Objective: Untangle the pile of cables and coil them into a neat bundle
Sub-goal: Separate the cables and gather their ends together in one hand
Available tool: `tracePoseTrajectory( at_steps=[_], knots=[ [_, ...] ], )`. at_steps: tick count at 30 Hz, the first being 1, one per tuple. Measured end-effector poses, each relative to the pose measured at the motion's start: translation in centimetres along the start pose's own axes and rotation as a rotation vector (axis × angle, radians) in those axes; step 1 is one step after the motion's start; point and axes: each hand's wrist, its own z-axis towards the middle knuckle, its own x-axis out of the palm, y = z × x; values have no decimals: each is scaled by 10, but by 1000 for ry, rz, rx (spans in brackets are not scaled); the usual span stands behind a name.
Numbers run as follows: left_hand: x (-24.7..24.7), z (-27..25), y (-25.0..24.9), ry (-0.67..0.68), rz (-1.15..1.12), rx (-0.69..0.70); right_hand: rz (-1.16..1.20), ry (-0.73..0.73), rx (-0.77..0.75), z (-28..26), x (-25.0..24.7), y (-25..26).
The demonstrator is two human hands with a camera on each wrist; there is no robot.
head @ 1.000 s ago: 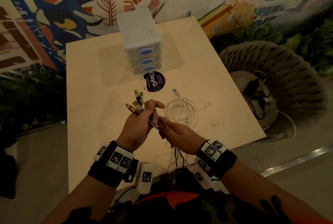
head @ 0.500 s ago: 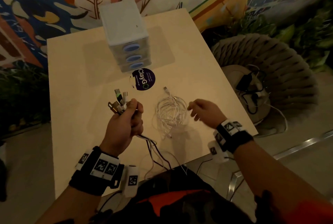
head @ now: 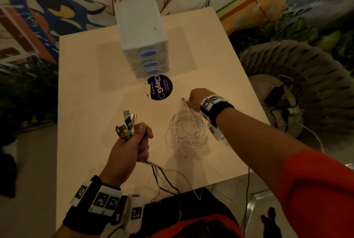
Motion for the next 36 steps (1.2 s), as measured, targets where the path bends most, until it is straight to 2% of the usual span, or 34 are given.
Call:
tracePoseTrajectory(
  at_steps=[4,8,10,13,15,20,29,36],
  knots=[
    [-9,0,8,-17,-18,-7,-5,11,3,10,11,-1],
    [-10,0,12,-25,13,-13,71,90,31,15,6,3],
    [-9,0,11,-31,35,-18,316,112,77,12,-5,3],
    [-7,-1,9,-35,41,-33,860,97,126,-6,-27,-6],
    [-4,0,7,-32,56,-37,1002,53,90,-19,-40,-15],
    [6,5,2,5,80,-49,1100,-21,-29,-47,-53,-28],
    [20,21,2,12,165,-51,1195,-130,-38,-68,-43,-40],
    [31,47,1,-15,289,-126,1014,-217,-62,-69,-27,-39]
  ],
)
